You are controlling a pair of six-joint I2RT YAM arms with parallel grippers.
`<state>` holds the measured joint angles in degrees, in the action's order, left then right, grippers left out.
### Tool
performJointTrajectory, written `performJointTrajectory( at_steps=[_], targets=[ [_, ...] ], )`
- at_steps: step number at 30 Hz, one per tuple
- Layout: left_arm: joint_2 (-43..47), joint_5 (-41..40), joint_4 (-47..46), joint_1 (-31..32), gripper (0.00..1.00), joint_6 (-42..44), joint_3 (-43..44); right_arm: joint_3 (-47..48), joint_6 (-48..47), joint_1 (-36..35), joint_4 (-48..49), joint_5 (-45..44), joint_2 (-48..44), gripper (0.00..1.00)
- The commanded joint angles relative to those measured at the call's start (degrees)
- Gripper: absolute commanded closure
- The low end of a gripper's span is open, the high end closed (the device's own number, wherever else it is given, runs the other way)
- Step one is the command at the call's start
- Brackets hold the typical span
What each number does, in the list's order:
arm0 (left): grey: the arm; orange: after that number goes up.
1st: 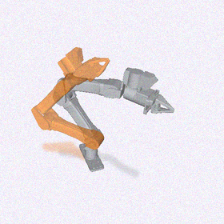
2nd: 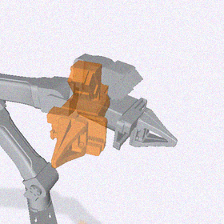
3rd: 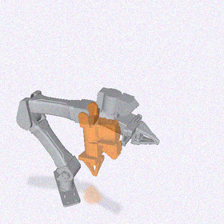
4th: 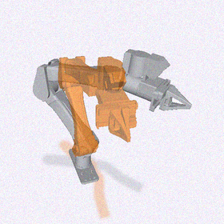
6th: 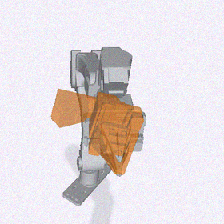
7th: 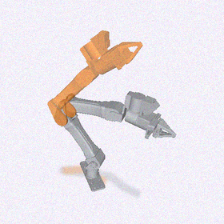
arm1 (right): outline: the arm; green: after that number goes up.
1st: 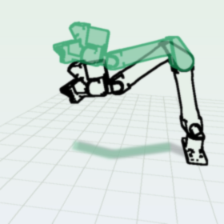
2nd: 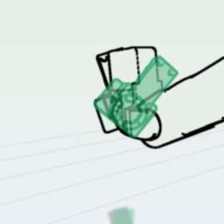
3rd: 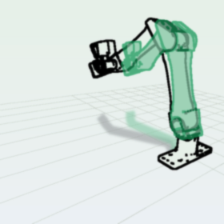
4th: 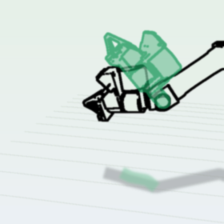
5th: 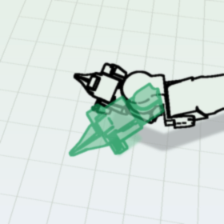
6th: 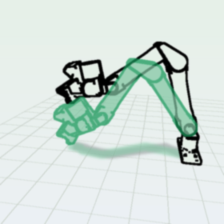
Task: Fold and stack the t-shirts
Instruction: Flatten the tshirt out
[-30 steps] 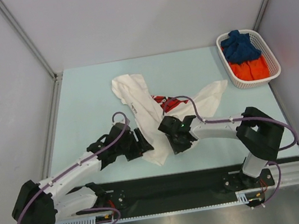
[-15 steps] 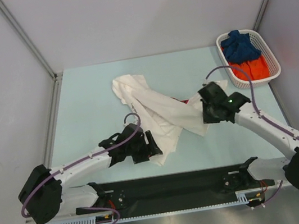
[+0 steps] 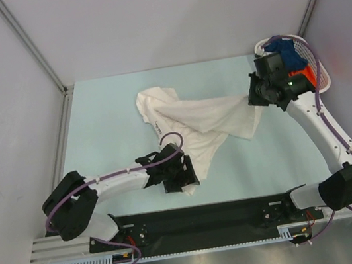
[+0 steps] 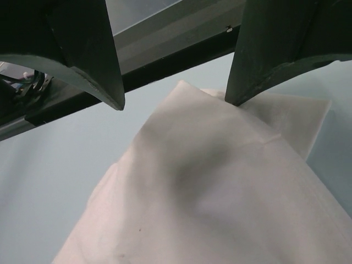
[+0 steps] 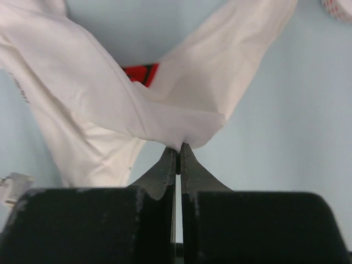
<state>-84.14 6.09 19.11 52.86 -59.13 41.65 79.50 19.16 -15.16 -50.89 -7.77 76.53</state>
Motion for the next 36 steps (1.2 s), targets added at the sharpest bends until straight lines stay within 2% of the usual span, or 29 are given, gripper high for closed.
performJointTrajectory(
  at_steps=[1, 2, 3, 5, 6, 8, 9, 12, 17, 20, 26, 30, 36],
  targets=[
    [-1.5, -1.5, -0.6, 0.5, 0.21, -0.8, 0.0, 6.4, -1.0, 0.0, -1.5, 3.4, 0.3, 1.0],
    [-2.0, -1.5, -1.0, 0.5, 0.23, -0.7, -0.2, 7.0, -0.8, 0.0, -1.9, 3.3, -0.2, 1.0],
    [-2.3, -1.8, -1.4, 0.5, 0.31, -0.6, -0.2, 7.1, -0.9, -0.1, -1.9, 2.8, -0.6, 1.0],
    [-4.1, -2.3, -1.6, 0.5, 0.41, 0.2, 0.2, 7.2, -1.1, 0.0, -2.2, 2.3, -1.4, 1.0],
    [-4.4, -2.6, -2.4, 0.4, 0.56, 0.4, 0.4, 7.8, -1.5, 0.0, -2.5, 2.1, -1.7, 1.0],
    [-3.9, -3.4, -2.8, 0.2, 0.71, 1.9, 0.7, 8.6, -1.8, 0.0, -4.2, 1.8, -1.9, 1.0],
    [-3.1, -4.1, -0.6, 0.2, 0.98, 2.5, 1.2, 10.2, -2.1, 0.0, -4.8, 1.5, -1.9, 1.0],
    [4.1, -13.2, 5.5, 0.2, 1.0, 6.3, 4.8, 13.4, -3.2, 0.1, -7.3, -0.1, -2.7, 1.0],
    [23.8, -25.2, 18.2, 0.1, 1.0, 10.0, 11.9, 20.0, -4.0, 0.2, -11.5, -3.7, -4.2, 1.0],
    [32.2, -26.7, 21.4, 0.0, 1.0, 12.1, 14.1, 23.9, -3.6, 0.2, -12.5, -5.4, -5.3, 1.0],
    [39.2, -27.2, 29.1, 0.0, 1.0, 11.7, 17.7, 35.9, -2.5, 0.3, -16.1, -7.6, -5.9, 1.0],
    [43.1, -31.8, 34.8, 0.0, 1.0, 12.5, 22.1, 42.8, -0.2, 0.3, -20.0, -7.7, -6.7, 1.0],
    [40.6, -35.6, 37.3, -0.6, 1.0, 16.9, 28.1, 38.6, 2.3, 0.3, -19.8, -6.3, -9.0, 1.0]
  ],
)
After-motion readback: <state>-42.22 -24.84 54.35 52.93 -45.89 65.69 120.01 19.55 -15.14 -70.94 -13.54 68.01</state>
